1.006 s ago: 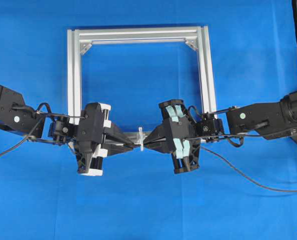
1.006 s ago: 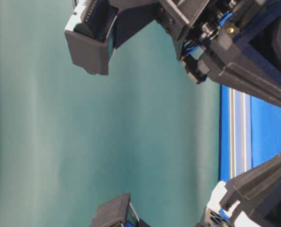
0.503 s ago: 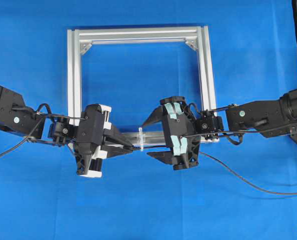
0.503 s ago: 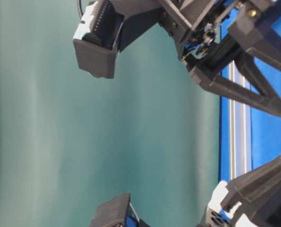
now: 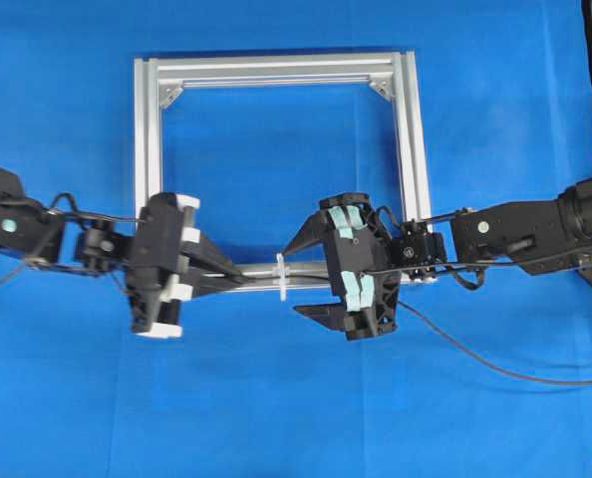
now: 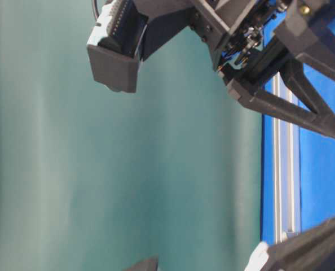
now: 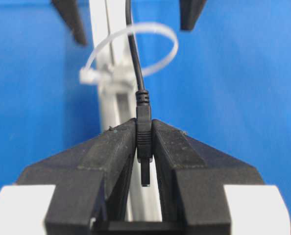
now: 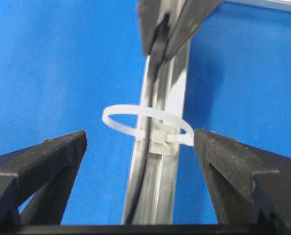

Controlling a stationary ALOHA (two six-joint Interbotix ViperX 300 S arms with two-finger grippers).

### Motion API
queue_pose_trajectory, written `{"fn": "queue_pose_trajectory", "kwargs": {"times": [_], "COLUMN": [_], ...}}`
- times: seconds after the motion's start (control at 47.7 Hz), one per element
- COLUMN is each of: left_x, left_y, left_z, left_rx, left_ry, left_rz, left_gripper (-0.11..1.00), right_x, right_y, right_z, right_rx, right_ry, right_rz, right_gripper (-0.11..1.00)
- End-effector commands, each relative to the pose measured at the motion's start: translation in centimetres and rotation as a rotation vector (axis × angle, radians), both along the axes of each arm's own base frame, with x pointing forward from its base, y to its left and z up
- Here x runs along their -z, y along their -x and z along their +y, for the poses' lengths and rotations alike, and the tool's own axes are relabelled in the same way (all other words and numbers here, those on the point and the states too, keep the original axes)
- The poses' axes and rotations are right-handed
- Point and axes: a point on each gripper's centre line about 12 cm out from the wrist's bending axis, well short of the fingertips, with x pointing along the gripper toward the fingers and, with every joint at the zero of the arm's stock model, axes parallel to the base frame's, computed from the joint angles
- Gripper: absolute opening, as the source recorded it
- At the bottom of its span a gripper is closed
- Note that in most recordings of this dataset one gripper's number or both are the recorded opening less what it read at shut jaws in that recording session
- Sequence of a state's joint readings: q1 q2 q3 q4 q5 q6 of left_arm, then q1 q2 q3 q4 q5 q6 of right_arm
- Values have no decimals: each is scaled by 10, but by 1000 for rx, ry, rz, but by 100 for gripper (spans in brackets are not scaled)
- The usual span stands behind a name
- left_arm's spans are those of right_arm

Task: Insert the wire through the string loop located in the center.
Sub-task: 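Pull the plug leftward with the left gripper, drawing cable through the loop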

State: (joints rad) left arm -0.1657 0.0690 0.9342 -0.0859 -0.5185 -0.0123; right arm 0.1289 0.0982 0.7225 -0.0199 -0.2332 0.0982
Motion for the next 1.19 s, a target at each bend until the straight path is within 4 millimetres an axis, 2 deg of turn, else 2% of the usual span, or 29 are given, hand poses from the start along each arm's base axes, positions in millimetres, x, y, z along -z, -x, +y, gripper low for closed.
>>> {"fn": "queue_pose_trajectory", "kwargs": {"times": [0.0, 0.314, 0.755, 1.027, 1.174], "left_x": [-15, -25, -16, -20, -17], "left_y": [9, 62, 125, 146, 148], "left_z": [2, 6, 10, 11, 11], "left_rx": [-3, 12, 10, 29, 42], "left_ry": [7, 14, 74, 79, 57], "left_rz": [-41, -52, 65, 55, 85], "left_gripper": [10, 10, 10, 10, 10], "right_x": [-14, -18, -42, -44, -44], "right_y": [-2, -1, 6, 7, 7], "right_z": [1, 5, 16, 18, 19], "right_rx": [0, -8, -39, -39, -39], "right_ry": [-9, -13, -18, -26, -27], "right_rz": [-39, -49, -73, -78, -78], "right_gripper": [91, 91, 91, 91, 91]}}
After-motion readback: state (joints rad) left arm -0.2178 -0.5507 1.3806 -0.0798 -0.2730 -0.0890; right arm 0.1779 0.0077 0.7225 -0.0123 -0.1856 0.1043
